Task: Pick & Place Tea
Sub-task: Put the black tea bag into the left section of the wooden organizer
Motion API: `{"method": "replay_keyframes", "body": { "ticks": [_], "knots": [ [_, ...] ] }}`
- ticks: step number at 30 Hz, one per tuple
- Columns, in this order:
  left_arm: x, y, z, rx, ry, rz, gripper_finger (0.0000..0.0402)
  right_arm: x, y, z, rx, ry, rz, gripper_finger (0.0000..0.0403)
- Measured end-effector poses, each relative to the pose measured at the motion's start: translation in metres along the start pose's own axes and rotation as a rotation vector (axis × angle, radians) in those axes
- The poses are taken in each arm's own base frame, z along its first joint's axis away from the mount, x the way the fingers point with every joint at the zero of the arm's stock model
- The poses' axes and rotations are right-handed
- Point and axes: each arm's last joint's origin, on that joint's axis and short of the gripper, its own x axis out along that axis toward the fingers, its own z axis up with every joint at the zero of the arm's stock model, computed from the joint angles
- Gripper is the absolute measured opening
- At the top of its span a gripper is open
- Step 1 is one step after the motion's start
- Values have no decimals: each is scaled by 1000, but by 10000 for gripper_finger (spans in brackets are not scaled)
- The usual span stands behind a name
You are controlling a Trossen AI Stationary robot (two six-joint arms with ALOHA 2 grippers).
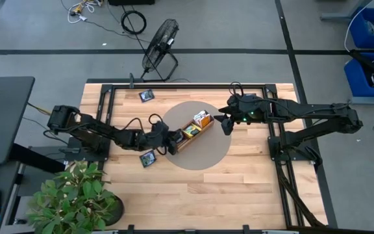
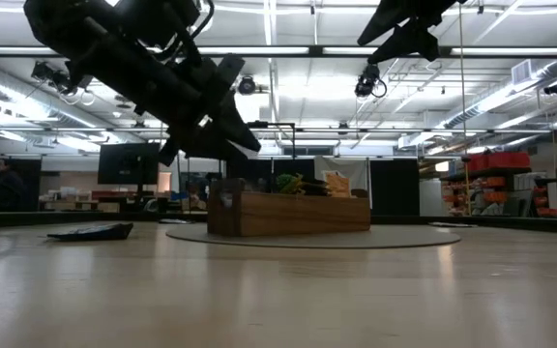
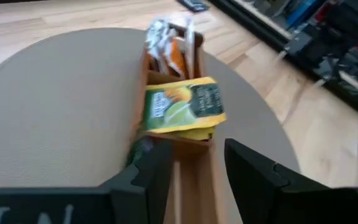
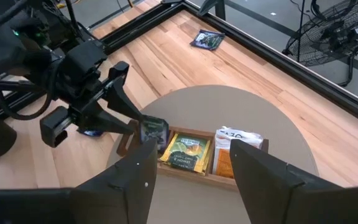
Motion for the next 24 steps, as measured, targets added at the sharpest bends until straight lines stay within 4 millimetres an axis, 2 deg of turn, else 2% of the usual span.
{"method": "replay_keyframes", "body": {
  "ticks": [5,18,22,24],
  "knots": [
    [-1,2,5,0,12,-21,160,0,0,-1,-2,8,-4,210],
    [-37,8,72,-103,-166,-170,161,-1,-9,3,60,-39,-91,210],
    [-47,10,84,-123,-196,-209,161,-3,-15,7,154,-86,-146,210],
    [-52,10,89,-131,-212,-229,161,-6,-16,12,199,-132,-120,210]
  ]
}}
